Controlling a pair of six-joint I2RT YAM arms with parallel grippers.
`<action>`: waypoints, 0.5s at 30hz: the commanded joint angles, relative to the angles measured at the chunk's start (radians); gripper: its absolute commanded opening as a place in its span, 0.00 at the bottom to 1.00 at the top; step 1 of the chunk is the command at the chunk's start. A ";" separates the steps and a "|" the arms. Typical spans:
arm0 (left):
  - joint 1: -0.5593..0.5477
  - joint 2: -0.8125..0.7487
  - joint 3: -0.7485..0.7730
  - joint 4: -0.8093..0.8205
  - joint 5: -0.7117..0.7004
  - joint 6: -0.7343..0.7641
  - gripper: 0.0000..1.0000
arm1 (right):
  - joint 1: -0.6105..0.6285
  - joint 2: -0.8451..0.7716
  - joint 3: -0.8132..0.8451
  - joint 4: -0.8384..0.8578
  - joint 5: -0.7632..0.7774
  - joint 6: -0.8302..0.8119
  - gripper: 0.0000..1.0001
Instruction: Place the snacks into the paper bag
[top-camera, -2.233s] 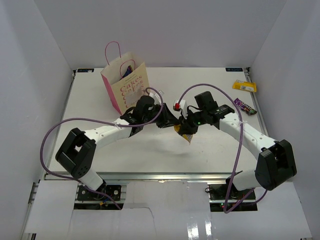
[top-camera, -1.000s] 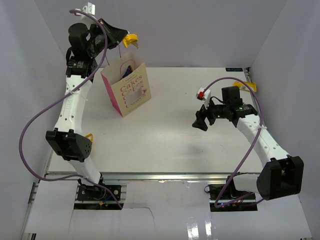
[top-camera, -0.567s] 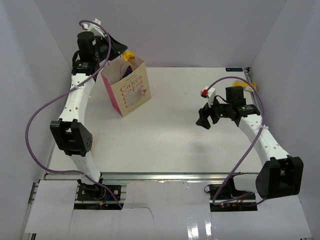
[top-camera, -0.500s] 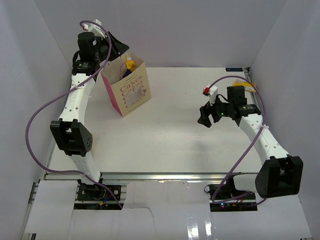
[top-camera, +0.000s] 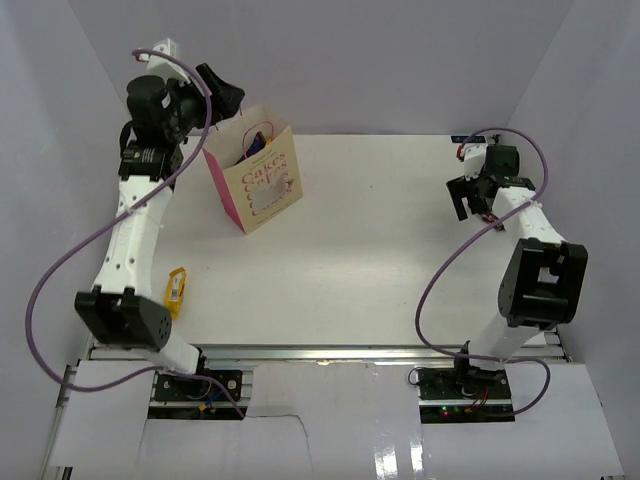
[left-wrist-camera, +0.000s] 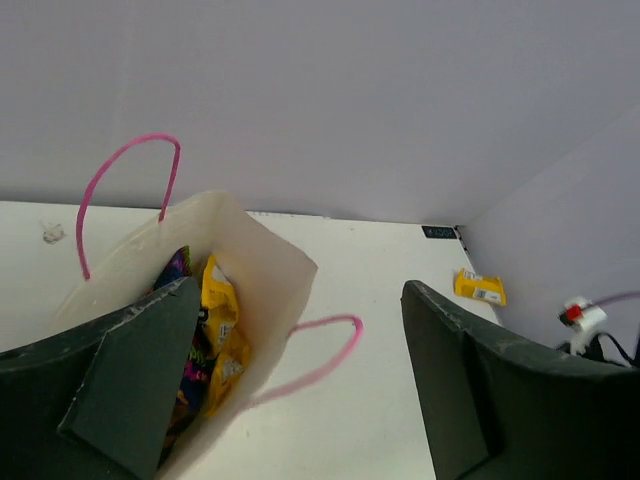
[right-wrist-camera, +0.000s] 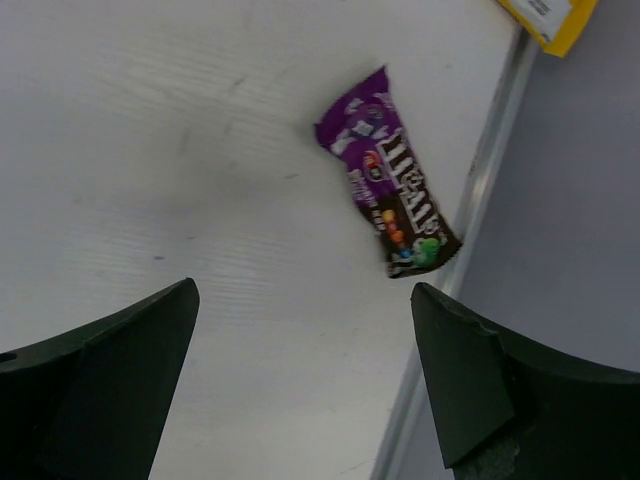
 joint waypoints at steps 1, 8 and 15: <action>-0.001 -0.246 -0.193 0.127 -0.019 0.048 0.93 | -0.047 0.124 0.147 0.020 0.134 -0.141 0.94; -0.056 -0.420 -0.499 0.197 0.209 -0.097 0.92 | -0.102 0.414 0.446 -0.102 0.086 -0.254 0.96; -0.306 -0.391 -0.588 0.237 0.154 -0.128 0.91 | -0.150 0.569 0.584 -0.205 -0.052 -0.331 0.89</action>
